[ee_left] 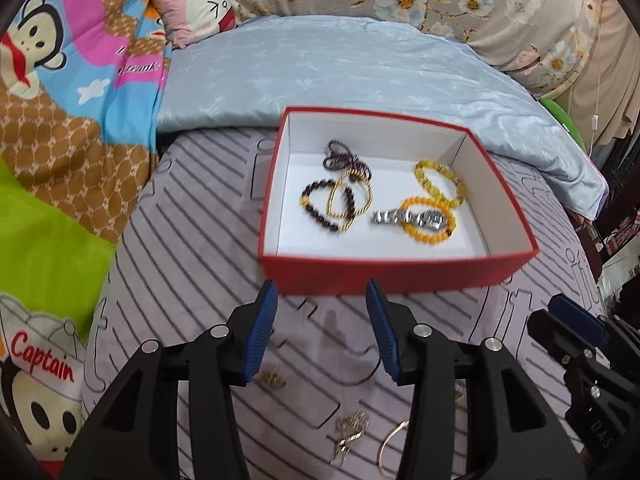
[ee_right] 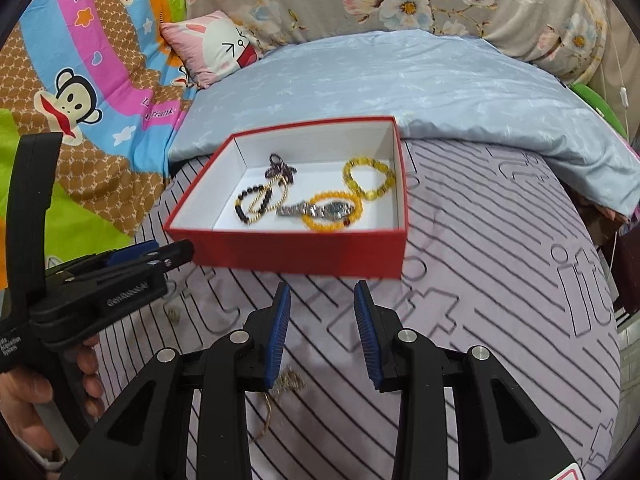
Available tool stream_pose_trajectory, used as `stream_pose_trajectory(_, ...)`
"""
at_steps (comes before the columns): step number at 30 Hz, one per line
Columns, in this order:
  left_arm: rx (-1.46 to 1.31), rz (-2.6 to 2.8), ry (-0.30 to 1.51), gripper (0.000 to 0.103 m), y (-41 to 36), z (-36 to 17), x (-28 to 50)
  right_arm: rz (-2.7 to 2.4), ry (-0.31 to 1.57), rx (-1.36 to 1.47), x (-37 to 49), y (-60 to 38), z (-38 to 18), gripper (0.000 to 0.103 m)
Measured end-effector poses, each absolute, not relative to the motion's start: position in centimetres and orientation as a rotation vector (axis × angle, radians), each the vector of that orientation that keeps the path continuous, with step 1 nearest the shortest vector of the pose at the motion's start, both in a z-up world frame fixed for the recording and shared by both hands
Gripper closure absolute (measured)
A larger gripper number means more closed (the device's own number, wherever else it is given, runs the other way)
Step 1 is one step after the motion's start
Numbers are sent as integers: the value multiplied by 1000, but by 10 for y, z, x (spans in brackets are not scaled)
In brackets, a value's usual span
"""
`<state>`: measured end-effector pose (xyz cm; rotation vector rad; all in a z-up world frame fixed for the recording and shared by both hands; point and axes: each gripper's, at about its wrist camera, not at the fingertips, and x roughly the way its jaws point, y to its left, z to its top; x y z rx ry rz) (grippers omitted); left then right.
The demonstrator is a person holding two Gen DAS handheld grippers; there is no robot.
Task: Organize jewelry
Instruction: 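Withdraw both tools from the box back to the remaining jewelry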
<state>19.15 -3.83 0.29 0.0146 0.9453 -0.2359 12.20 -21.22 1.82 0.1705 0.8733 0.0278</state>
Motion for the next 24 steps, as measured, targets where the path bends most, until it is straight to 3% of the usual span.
stream_pose_trajectory(13, 17, -246, 1042, 59, -22, -30, 129, 61, 980, 177, 70, -201, -20, 70)
stream_pose_trajectory(24, 15, -261, 1094, 59, -16, -45, 104, 121, 1019, 172, 75, -176, -40, 80)
